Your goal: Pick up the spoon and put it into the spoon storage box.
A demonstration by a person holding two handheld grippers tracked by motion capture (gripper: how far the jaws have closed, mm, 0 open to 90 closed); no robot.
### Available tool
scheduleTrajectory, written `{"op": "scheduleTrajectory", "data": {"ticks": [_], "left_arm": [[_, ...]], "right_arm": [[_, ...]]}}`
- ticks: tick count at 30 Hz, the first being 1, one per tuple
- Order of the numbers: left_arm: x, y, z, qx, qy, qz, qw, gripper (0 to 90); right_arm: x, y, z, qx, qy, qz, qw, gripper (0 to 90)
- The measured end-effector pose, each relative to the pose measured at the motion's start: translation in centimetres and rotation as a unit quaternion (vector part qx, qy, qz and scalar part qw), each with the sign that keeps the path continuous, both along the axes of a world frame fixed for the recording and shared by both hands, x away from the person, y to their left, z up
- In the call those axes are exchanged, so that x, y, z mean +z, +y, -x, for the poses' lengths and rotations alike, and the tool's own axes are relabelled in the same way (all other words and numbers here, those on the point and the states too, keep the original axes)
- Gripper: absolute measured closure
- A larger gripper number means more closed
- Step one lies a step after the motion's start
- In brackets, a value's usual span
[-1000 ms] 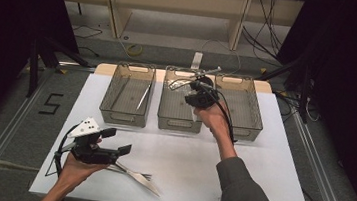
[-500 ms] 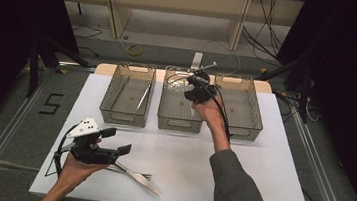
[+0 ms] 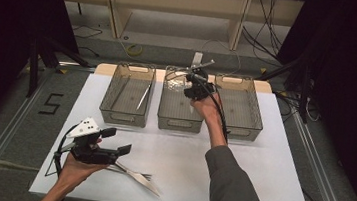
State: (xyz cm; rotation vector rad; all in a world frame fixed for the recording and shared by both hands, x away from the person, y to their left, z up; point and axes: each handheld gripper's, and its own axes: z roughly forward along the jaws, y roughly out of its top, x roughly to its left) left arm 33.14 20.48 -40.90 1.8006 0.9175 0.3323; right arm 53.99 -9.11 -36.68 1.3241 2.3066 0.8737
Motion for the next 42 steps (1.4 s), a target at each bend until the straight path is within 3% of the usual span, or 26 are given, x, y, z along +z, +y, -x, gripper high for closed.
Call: {"op": "scheduleTrajectory", "data": {"ticks": [39,41,42], "left_arm": [[0.0,-0.2,0.1,-0.005,-0.002,-0.003,1.0,15.8],[0.0,-0.2,0.1,-0.005,-0.002,-0.003,1.0,15.8],[0.0,-0.2,0.1,-0.005,-0.002,-0.003,1.0,15.8]], "right_arm": [[-2.9,0.7,-1.7,-0.018,0.024,0.018,0.9994,84.9],[-3.0,0.8,-1.7,-0.021,0.024,0.017,0.9994,81.5],[-3.0,0.8,-1.8,-0.022,0.024,0.012,0.9994,74.9]]}}
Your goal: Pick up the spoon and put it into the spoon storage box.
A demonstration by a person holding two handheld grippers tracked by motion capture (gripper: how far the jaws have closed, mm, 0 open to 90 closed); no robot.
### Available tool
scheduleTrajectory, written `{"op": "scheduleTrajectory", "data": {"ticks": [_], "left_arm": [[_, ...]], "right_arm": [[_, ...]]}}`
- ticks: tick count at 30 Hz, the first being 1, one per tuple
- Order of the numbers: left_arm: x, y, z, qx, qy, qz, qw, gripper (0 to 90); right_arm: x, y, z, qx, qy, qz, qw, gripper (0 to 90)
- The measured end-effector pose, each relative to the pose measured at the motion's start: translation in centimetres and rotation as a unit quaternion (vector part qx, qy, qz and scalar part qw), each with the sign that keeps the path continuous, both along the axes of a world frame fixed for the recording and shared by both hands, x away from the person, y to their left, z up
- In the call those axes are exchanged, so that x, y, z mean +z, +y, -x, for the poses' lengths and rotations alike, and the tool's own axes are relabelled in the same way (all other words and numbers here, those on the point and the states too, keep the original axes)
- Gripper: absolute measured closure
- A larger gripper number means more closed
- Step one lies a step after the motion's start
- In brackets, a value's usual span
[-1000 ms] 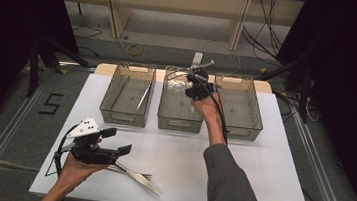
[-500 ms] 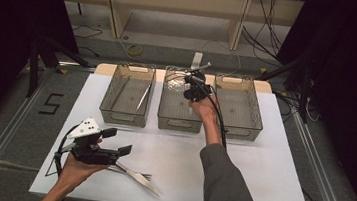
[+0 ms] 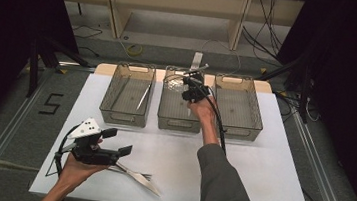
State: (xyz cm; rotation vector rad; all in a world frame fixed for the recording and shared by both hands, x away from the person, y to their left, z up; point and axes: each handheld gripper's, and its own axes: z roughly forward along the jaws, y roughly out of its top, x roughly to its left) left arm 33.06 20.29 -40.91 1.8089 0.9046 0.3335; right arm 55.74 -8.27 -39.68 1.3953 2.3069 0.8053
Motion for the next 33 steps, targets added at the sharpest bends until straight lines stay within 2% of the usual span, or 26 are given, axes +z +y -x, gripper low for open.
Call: {"op": "scheduleTrajectory", "data": {"ticks": [1,2,3,10,15,20,26,33], "left_arm": [[0.0,0.0,0.0,0.0,0.0,0.001,1.0,15.7],[0.0,0.0,0.0,0.0,0.001,0.001,1.0,15.8],[0.0,0.0,0.0,0.0,0.001,0.0,1.0,15.8],[0.0,0.0,0.0,0.0,0.001,0.0,1.0,15.8],[-0.1,0.0,-0.1,-0.001,0.002,-0.004,1.0,15.8],[-0.1,0.0,-0.1,0.0,0.003,-0.004,1.0,15.7],[-0.1,0.0,-0.1,0.003,0.004,-0.004,1.0,15.8],[-0.1,0.0,-0.2,0.004,0.004,-0.006,1.0,15.7]], "right_arm": [[0.0,0.0,0.0,-0.001,0.002,-0.004,1.0,68.0],[0.1,0.1,0.0,-0.001,0.005,-0.006,1.0,65.2],[0.1,0.0,0.0,0.001,0.004,-0.002,1.0,63.5],[0.8,-0.8,0.5,0.005,0.006,-0.028,0.9996,47.9],[2.0,-1.3,2.0,0.035,-0.007,-0.043,0.9985,39.9],[3.1,-2.0,4.6,0.068,-0.023,-0.062,0.9955,36.0],[3.4,-3.3,8.6,0.101,-0.045,-0.085,0.9902,33.4],[2.8,-5.8,12.3,0.101,-0.067,-0.122,0.9851,33.3]]}}
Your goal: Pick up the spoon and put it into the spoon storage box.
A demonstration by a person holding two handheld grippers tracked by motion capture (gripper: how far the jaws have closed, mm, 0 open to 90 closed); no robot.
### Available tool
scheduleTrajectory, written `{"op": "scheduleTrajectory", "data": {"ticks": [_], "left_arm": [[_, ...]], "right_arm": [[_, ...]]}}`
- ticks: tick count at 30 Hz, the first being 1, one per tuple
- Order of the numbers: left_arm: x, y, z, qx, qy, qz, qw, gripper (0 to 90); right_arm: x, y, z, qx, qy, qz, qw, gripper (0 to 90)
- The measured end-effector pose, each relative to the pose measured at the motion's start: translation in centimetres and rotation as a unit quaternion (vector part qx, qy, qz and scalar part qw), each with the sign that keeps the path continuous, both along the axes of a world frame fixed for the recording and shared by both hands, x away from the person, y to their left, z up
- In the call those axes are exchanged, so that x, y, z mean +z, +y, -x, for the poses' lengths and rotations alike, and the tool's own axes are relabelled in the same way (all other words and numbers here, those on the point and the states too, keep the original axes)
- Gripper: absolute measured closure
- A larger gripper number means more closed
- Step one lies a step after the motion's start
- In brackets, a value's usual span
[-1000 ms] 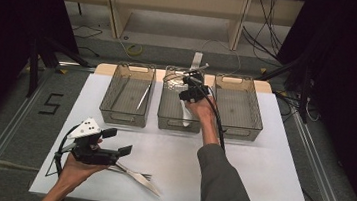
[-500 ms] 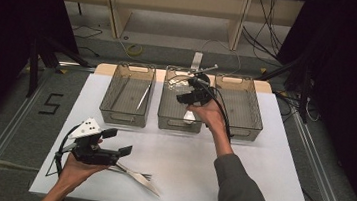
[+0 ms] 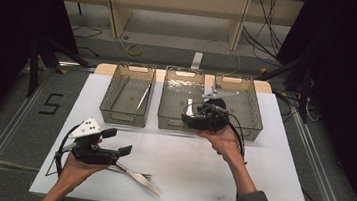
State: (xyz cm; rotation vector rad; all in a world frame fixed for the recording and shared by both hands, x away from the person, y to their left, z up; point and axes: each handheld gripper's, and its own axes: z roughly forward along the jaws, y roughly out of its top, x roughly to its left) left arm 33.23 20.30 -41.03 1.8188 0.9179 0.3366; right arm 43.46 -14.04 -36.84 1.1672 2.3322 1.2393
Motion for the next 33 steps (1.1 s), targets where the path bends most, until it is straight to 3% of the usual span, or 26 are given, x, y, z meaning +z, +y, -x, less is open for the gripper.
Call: {"op": "scheduleTrajectory", "data": {"ticks": [14,33], "left_arm": [[0.0,0.2,-0.1,0.002,0.002,-0.001,1.0,15.7],[-0.1,0.3,-0.2,0.003,0.007,-0.004,1.0,15.7]], "right_arm": [[-2.6,-4.7,5.7,-0.016,-0.028,-0.069,0.9971,33.2],[-4.6,-6.4,8.8,-0.013,-0.046,-0.078,0.9958,30.5]]}}
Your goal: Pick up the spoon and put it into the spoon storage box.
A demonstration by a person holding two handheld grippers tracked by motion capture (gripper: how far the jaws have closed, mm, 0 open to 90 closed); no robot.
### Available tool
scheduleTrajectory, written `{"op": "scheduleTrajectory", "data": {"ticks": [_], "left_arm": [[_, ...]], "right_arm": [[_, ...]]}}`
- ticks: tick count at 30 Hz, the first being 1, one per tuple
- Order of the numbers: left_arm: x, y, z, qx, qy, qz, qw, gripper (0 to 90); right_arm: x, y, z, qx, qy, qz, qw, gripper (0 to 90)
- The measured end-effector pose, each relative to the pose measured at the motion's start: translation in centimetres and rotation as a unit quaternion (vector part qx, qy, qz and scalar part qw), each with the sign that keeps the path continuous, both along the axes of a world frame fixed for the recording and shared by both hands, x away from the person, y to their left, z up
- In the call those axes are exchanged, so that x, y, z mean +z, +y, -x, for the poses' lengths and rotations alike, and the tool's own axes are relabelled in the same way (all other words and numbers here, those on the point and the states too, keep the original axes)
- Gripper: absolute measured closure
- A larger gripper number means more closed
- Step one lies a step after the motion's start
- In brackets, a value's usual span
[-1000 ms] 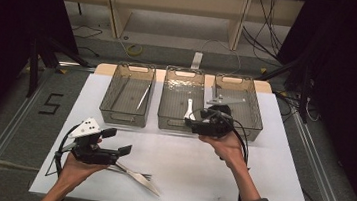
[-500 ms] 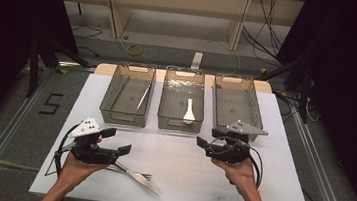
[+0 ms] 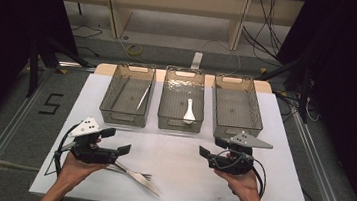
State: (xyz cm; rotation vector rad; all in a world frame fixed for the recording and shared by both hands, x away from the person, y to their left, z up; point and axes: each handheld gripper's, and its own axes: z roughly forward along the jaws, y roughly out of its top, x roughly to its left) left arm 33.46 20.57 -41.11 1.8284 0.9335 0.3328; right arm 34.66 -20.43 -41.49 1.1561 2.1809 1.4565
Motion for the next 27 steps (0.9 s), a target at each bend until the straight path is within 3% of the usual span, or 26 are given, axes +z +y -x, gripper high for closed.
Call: {"op": "scheduleTrajectory", "data": {"ticks": [15,27], "left_arm": [[-0.2,0.2,-0.5,0.002,0.013,-0.006,0.9999,15.8],[-0.9,0.1,-1.7,-0.002,0.041,-0.024,0.9989,16.1]], "right_arm": [[-1.2,-1.0,1.8,-0.007,0.003,0.0,1.0,26.6],[-1.9,-1.4,3.0,-0.013,-0.001,0.003,0.9999,26.4]]}}
